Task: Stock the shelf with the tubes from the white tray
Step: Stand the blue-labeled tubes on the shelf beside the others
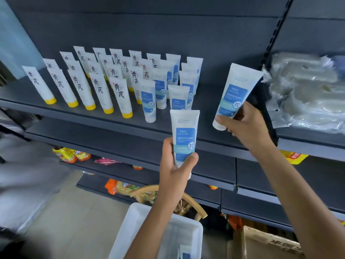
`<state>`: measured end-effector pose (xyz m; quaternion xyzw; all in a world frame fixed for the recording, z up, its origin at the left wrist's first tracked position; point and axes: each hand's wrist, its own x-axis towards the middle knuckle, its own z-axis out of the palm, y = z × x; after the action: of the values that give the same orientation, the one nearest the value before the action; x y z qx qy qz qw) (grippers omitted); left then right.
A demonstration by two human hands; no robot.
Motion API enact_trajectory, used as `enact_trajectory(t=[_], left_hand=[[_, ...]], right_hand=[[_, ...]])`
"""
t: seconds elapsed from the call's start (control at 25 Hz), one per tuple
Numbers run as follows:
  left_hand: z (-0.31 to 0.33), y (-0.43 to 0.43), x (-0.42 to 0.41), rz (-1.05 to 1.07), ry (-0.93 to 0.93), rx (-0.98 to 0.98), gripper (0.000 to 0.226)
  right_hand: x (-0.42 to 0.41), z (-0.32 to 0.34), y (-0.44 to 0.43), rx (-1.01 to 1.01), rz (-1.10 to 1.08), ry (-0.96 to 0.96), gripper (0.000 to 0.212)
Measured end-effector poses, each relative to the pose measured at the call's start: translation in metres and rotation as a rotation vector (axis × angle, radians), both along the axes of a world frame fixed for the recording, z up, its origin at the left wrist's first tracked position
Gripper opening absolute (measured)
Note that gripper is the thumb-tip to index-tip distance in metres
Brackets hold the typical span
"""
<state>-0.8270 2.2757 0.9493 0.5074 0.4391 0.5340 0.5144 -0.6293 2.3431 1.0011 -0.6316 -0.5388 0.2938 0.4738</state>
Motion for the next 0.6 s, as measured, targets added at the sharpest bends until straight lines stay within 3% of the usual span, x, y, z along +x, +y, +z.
enact_trajectory(t=[0.6], left_hand=[[-0.007, 0.019, 0.028, 0.178, 0.036, -0.026, 0.040]], right_hand=[[0.021, -0.026, 0.179, 0.011, -0.127, -0.036, 0.038]])
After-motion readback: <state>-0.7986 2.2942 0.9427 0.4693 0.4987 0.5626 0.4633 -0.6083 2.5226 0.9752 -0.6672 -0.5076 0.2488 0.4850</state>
